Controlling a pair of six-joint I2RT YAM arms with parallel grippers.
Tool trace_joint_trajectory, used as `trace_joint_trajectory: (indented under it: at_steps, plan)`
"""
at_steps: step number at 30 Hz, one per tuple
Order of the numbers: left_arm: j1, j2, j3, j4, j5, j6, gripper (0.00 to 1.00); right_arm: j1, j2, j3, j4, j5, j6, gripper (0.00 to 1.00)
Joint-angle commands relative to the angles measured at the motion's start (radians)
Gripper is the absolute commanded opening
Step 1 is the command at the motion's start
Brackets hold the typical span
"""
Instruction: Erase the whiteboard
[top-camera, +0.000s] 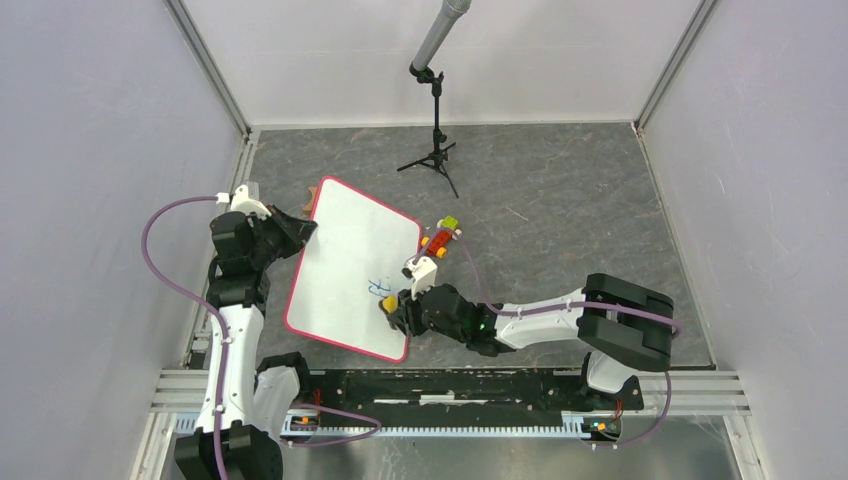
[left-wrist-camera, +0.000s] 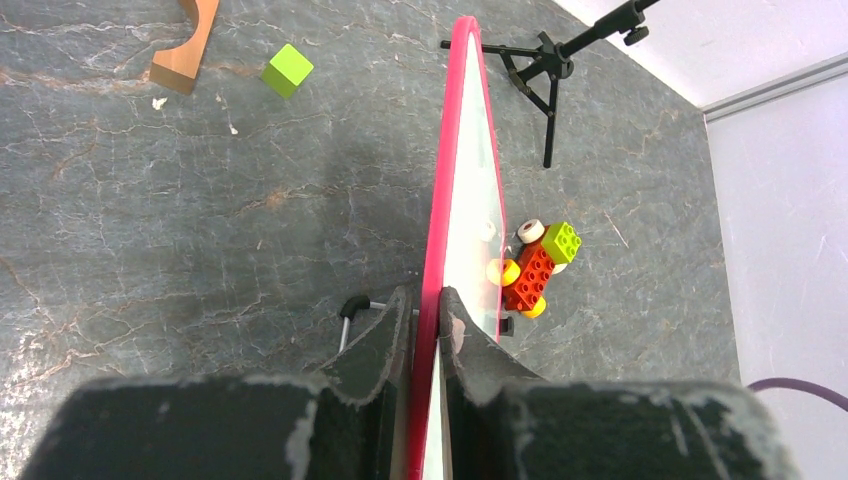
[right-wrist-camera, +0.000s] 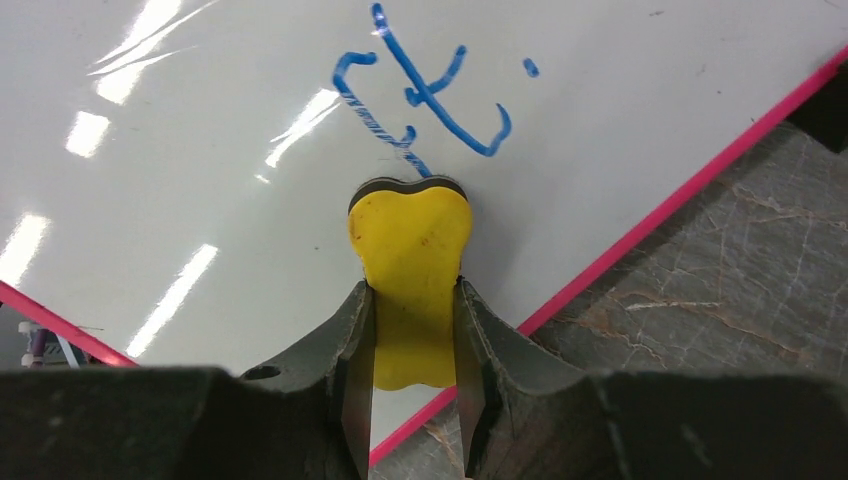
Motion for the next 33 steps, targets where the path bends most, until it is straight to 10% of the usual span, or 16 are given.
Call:
trace_joint_trajectory:
  at_steps: [1, 20, 33]
  plan:
    - [-0.008, -0.003, 0.014, -0.060, -0.016, -0.035, 0.02, -0.045, 0.043, -0.075, -0.035, -0.045, 0.028, 0.27]
    - [-0.008, -0.006, 0.011, -0.060, -0.015, -0.036, 0.02, 0.006, 0.096, 0.270, -0.088, -0.111, -0.054, 0.27]
    - [-0.008, -0.006, 0.012, -0.060, -0.011, -0.037, 0.02, -0.174, 0.130, -0.005, 0.029, -0.152, 0.058, 0.27]
